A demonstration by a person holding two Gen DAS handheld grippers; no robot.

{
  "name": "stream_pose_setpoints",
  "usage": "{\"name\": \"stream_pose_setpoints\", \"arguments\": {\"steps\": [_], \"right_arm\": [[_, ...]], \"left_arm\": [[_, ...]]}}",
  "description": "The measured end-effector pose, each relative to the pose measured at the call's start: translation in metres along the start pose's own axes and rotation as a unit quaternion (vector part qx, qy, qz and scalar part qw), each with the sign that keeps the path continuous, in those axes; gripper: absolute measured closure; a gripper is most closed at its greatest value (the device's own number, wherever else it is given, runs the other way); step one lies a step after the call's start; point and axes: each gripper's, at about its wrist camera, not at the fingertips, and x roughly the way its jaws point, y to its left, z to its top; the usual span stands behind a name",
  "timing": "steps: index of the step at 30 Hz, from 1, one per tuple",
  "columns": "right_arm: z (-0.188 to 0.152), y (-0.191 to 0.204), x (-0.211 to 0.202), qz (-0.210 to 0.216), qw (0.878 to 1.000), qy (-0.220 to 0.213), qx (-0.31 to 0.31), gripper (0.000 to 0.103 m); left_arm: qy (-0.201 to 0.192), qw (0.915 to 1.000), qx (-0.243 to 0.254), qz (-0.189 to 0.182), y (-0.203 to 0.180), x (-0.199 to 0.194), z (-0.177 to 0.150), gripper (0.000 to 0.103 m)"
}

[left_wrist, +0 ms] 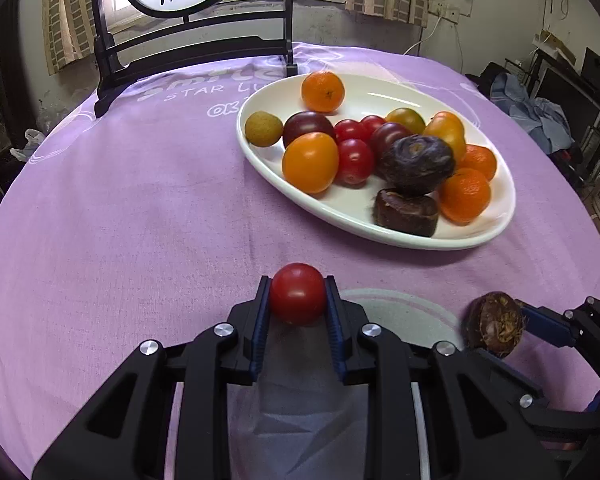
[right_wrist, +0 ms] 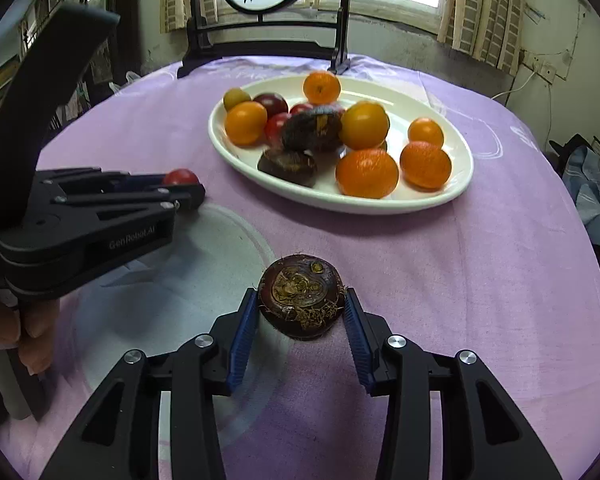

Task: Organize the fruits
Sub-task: 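Carry the brown fruit and red tomato onto the plate and open both tools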

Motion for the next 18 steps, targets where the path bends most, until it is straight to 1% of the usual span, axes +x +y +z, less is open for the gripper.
{"name": "stream_pose_setpoints", "arguments": {"steps": [4,6,9,12,14,18], "right_arm": [[0.009,-0.005,-0.026,0.007,0.999,-0.044,0.008,0.059],[0.016,-0.009,-0.038,0.009,0.998,-0.065,0.01,0.059],[0.031,-0.016,-0.046,0.004,0.996,-0.086,0.007,0.059],[0.049,-0.023,-0.044,-0.008,0.995,-0.099,0.004,0.059],[0.063,-0.029,-0.038,-0.008,0.994,-0.104,0.008,0.059],[0.09,-0.042,-0.02,-0.014,0.994,-0.107,0.026,0.059]], "left_arm": [[-0.018,0.9998,0.008,-0.009,-0.002,-0.02,0.007,0.078],[-0.028,0.9994,0.017,-0.011,-0.006,-0.03,0.015,0.078],[-0.036,0.9989,0.023,-0.021,-0.011,-0.037,0.035,0.078],[-0.044,0.9985,0.021,-0.025,-0.016,-0.036,0.06,0.078],[-0.054,0.9981,0.024,-0.016,-0.022,-0.032,0.076,0.078],[-0.044,0.9989,0.01,-0.014,-0.024,-0.011,0.105,0.078]]}}
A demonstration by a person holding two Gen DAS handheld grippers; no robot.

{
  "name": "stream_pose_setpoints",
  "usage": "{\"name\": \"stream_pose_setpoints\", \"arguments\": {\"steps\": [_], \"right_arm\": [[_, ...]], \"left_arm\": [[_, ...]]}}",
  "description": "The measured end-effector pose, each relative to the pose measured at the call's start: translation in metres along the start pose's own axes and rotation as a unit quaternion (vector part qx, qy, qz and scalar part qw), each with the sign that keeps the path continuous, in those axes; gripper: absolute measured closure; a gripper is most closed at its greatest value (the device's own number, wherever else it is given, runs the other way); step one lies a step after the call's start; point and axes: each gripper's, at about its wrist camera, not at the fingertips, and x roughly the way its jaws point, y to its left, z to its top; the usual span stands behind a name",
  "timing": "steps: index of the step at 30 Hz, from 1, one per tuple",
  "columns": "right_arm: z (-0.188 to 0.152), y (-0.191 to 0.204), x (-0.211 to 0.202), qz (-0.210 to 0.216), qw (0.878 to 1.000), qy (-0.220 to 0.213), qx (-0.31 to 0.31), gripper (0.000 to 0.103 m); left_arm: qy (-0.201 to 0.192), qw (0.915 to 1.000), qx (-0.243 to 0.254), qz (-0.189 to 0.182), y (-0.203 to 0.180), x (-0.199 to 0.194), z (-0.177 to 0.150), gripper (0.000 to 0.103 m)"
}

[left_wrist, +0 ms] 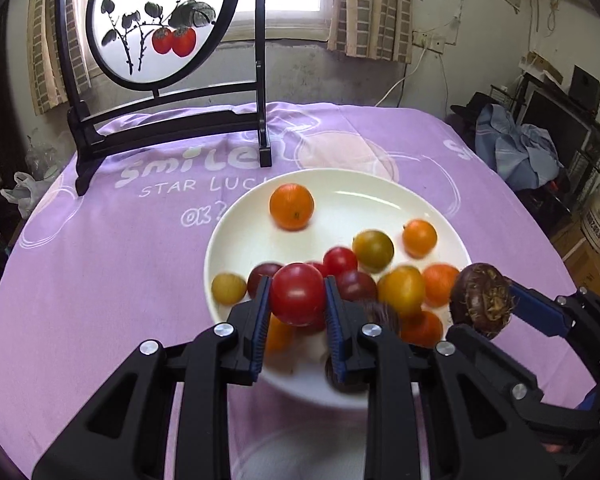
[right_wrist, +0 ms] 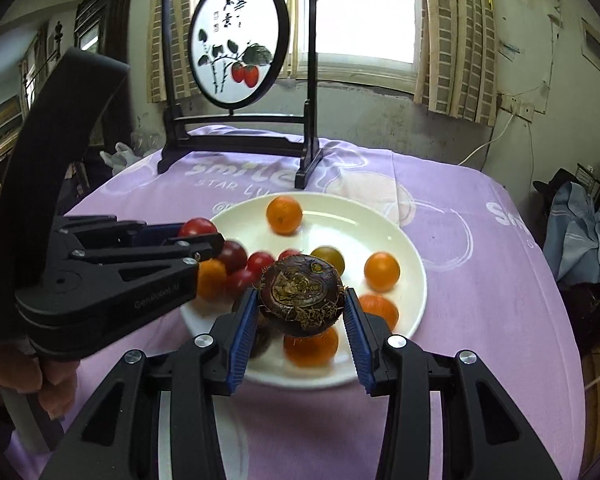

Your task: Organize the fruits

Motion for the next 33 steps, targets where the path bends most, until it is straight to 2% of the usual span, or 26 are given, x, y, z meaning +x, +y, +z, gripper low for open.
{"name": "stream_pose_setpoints", "arguments": {"steps": [8,10,12,14,23,27,33], "right_arm": [[0.017,-0.007,0.044,-0.003,1.0,0.013,0.01,0.059],[0.017,-0.006,0.049,-0.007,1.0,0.012,0.009,0.056],[0.014,-0.007,0.048,-0.013,1.0,0.005,0.012,0.053],[0.012,-0.01,0.046,0.001,1.0,0.009,0.016,0.051],[0.001,-0.014,0.016,0.008,1.0,0.005,0.027,0.048],[-0.008,-0.014,0.001,0.004,0.999,0.006,0.038,0.038],[-0.029,-0.011,-0.016,-0.002,0.998,0.019,0.054,0.033]], "left_arm": [[0.03,0.9988,-0.037,0.007,0.011,0.046,0.021,0.075],[0.033,0.9978,-0.055,0.017,0.014,0.051,0.021,0.046],[0.017,0.9965,-0.074,0.034,0.019,0.049,0.021,0.026],[0.009,0.9968,-0.074,0.029,0.02,0.045,0.02,0.024],[-0.001,0.9972,-0.067,0.032,0.021,0.018,0.003,0.023],[-0.008,0.9973,-0.063,0.037,0.02,0.003,-0.01,0.02],[-0.014,0.9975,-0.061,0.034,0.019,-0.02,-0.033,0.017]]}}
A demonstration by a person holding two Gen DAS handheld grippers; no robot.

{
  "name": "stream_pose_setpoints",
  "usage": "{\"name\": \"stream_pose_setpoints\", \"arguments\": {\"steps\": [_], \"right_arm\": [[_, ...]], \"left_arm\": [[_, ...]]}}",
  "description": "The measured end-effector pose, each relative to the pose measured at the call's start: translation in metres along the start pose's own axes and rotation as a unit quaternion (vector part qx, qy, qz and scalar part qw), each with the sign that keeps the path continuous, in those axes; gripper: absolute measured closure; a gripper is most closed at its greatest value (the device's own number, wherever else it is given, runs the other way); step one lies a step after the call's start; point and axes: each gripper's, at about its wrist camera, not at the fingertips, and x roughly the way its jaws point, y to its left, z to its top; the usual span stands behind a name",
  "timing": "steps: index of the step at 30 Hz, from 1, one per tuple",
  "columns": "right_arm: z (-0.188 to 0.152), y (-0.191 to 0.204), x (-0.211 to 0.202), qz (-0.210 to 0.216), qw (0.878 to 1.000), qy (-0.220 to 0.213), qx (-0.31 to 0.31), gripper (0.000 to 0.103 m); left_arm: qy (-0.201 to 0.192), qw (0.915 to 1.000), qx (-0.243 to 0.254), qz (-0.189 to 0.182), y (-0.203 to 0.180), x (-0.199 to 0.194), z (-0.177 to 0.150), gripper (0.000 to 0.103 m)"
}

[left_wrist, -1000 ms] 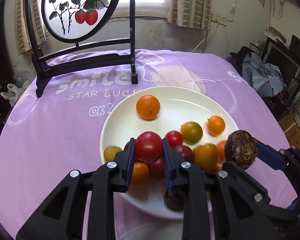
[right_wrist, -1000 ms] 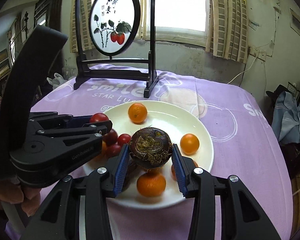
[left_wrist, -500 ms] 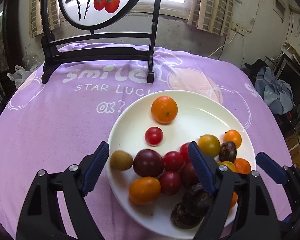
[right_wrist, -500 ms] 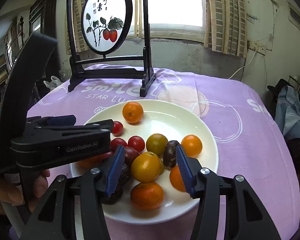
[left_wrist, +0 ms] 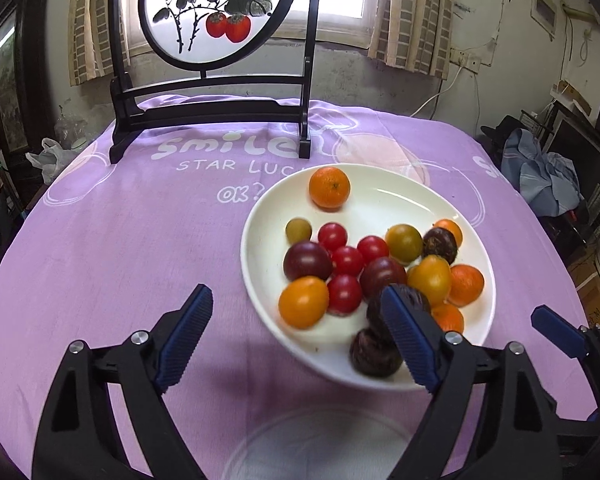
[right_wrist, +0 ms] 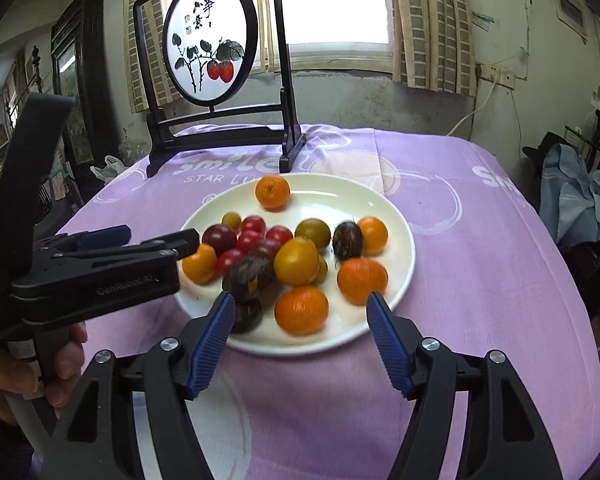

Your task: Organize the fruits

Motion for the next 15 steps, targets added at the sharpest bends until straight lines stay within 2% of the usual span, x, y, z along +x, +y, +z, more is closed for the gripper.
{"name": "stream_pose_setpoints", "arguments": {"steps": [3,6,9,13,15], "right_arm": [[-0.013,0.002,-0.005,-0.007,1.0,0.008,-0.002,0.031],[-0.026,0.001,-0.009,-0.012,1.0,0.015,0.009,0.021],[-0.038,0.003,-0.011,-0.019,1.0,0.02,0.003,0.021],[-0.052,0.003,-0.012,-0.023,0.999,0.028,0.001,0.009],[-0.058,0.004,-0.011,-0.026,0.999,0.032,-0.001,0.009]], "left_arm": [[-0.005,1.0,-0.003,0.001,0.003,-0.011,-0.013,0.015],[-0.007,1.0,-0.002,0.006,0.006,-0.022,-0.028,0.015],[-0.005,0.9999,0.001,0.011,0.01,-0.031,-0.042,0.012],[-0.005,0.9997,0.017,0.017,0.011,-0.04,-0.057,0.01],[-0.001,0.9994,0.022,0.027,0.012,-0.043,-0.065,0.01]]}}
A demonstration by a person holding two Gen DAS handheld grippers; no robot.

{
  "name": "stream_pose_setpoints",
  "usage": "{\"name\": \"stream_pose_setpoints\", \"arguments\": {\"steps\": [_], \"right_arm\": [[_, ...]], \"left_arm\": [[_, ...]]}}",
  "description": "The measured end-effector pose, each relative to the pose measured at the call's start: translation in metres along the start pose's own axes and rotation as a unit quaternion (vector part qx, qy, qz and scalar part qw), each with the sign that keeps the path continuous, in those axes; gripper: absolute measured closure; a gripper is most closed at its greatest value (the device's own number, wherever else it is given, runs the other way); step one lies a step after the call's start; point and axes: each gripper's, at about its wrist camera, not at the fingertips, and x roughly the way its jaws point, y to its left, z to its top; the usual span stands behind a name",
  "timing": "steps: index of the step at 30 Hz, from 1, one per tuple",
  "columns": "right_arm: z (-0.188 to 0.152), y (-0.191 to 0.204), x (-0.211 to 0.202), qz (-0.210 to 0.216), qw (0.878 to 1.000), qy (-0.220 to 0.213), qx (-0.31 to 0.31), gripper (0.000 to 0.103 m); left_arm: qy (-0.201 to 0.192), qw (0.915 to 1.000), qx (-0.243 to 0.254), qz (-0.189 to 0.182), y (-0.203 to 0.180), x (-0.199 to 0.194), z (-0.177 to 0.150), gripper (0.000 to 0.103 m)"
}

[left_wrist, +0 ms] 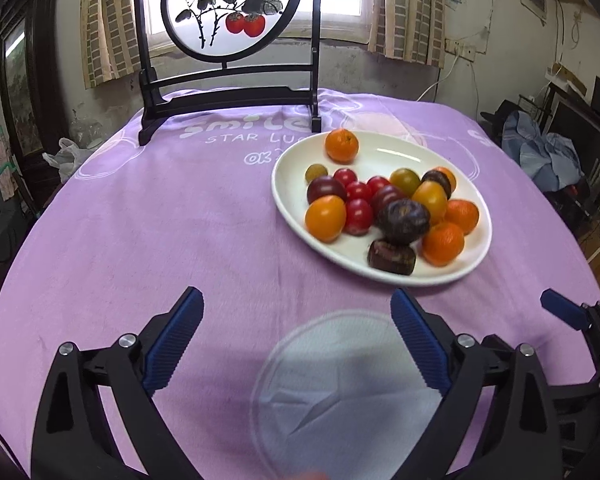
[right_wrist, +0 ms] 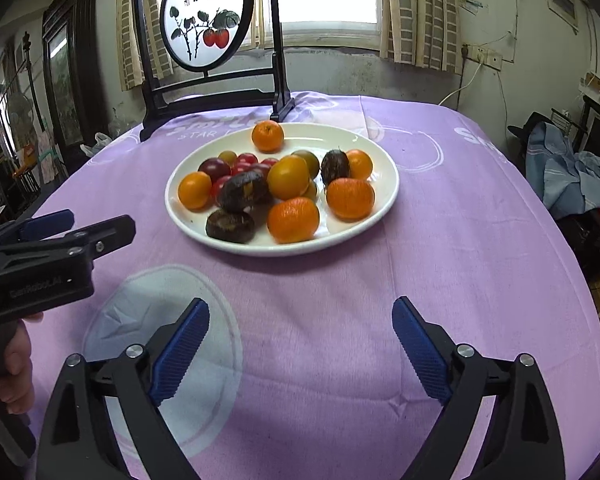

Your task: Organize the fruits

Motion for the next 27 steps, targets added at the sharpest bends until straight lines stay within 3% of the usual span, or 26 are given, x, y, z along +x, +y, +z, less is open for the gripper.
{"name": "stream_pose_setpoints", "arguments": {"steps": [19,27], "right_arm": [[-0.013,0.007,0.004,-0.01,1.0,0.012,-0.021,0.009],[-0.021,0.007,0.018,-0.024,0.997,0.064,-0.02,0.009]], "left_arm": [[0.034,0.9994,-0.01,0.001,0.01,0.015,-0.027,0.009],[0.053,0.9983,-0.009,0.021,0.013,0.033,-0.037,0.008]]}}
